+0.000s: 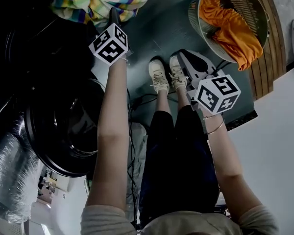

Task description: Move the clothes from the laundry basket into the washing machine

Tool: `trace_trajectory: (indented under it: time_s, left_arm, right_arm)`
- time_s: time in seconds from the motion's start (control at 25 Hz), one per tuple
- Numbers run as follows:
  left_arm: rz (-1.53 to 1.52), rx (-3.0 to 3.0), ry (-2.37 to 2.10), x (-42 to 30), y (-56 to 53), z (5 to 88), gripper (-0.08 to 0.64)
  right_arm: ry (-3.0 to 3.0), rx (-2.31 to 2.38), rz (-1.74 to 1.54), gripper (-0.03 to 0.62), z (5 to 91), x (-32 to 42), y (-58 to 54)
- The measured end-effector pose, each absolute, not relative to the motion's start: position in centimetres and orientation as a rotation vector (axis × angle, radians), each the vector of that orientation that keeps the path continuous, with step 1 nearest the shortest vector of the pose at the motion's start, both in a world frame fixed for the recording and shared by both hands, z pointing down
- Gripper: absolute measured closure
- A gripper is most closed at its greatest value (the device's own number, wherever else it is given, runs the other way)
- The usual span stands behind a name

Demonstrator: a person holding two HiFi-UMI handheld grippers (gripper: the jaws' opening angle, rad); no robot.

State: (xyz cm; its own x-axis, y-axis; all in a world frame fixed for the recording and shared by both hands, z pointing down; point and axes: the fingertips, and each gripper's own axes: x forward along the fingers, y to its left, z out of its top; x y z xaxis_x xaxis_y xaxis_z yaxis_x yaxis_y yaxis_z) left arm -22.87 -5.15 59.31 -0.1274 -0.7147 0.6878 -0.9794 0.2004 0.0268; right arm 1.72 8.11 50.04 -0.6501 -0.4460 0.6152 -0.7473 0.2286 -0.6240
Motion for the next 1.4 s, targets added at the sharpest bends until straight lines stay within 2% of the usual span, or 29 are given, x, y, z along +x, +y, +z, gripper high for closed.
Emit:
trace_trajectory:
  time_s: [0.28, 0.4, 0.48, 0.64, 0.96, 1.08, 1.12, 1.24, 1.32, 1.4]
  left_arm:
    - [0.553, 1.452, -1.948, -23.6, -6.6, 61.8, 0.199]
    - [0.537, 1.474, -1.948, -23.3, -8.1, 60.3, 0.473]
    - [0.486, 1.522, -1.938, -23.1, -8.4, 58.7, 0.505]
    - [0.489, 1.666, -1.954, -23.5, -9.7, 54.9, 0.514]
    - [0.359, 1.779, -2.104, -26.5, -16.8, 46.5, 0.515]
    - [0.392, 1.778, -2.062, -26.4, -18.5, 47.0, 0.511]
    - [0.401, 1.757, -2.037, -26.3, -18.8, 47.8, 0.482]
    - [0.402, 1.750, -1.973, -25.5, -18.6, 49.0, 0.324]
    - [0.408, 1.778, -1.954, -24.8, -17.9, 48.8, 0.259]
    - [0.407, 1.786, -1.952, -24.4, -16.4, 48.5, 0.229]
  right_arm:
    - [-2.200, 1.105, 1.406, 0.569, 51.7, 1.8, 7.4]
    - [-2.232, 1.072, 1.398, 0.574, 51.6, 0.8, 7.0]
    - [-2.253, 1.063, 1.413, 0.578, 51.1, 0.1, 6.9]
    - [-2.280, 1.053, 1.427, 0.580, 50.1, -0.8, 6.5]
    - [-2.316, 1.065, 1.431, 0.581, 48.5, -1.9, 5.4]
    - [-2.311, 1.068, 1.441, 0.581, 48.5, -2.0, 5.5]
    - [-2.307, 1.069, 1.442, 0.581, 48.5, -2.0, 5.6]
    - [-2.298, 1.069, 1.451, 0.581, 48.7, -2.0, 5.9]
    - [-2.297, 1.062, 1.455, 0.581, 48.7, -2.1, 6.2]
    - [-2.298, 1.054, 1.458, 0.581, 48.6, -2.2, 6.4]
